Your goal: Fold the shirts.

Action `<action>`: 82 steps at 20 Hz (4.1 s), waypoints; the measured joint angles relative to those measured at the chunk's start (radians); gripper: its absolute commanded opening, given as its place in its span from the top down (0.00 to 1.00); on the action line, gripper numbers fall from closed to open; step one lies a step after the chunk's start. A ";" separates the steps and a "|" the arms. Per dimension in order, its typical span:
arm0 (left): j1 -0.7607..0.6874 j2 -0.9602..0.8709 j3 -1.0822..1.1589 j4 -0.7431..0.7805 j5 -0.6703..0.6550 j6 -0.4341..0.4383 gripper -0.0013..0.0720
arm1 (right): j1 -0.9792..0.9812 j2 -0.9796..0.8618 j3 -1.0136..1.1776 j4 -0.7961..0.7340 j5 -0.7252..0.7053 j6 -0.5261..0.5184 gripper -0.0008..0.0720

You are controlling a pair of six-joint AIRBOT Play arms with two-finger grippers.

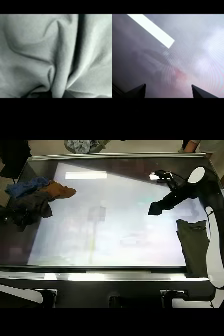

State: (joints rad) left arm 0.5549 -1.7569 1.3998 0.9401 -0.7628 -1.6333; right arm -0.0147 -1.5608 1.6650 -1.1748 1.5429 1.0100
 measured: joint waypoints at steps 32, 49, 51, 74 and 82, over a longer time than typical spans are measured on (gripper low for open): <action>-0.898 0.644 -0.532 -0.005 -0.110 0.103 0.07 | 0.000 0.414 -0.279 -0.209 0.020 0.027 0.03; -0.664 0.570 -0.668 0.186 -0.346 0.220 0.08 | 0.000 0.335 -0.833 0.159 -0.073 -0.185 0.02; -0.694 0.537 -0.678 0.175 -0.313 0.221 0.18 | 0.000 0.335 -0.858 0.180 -0.092 -0.193 0.02; -0.686 0.735 -0.279 0.351 -0.197 0.159 0.95 | 0.125 0.476 -0.579 -0.034 -0.331 -0.167 0.91; -0.560 0.963 0.354 0.424 -0.180 0.110 0.95 | 0.090 0.782 0.043 -0.402 -0.524 0.001 0.91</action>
State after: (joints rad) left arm -0.0055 -0.7937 1.7535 1.3640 -0.9428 -1.5230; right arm 0.0750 -0.7788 1.7081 -1.5768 1.0187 1.0107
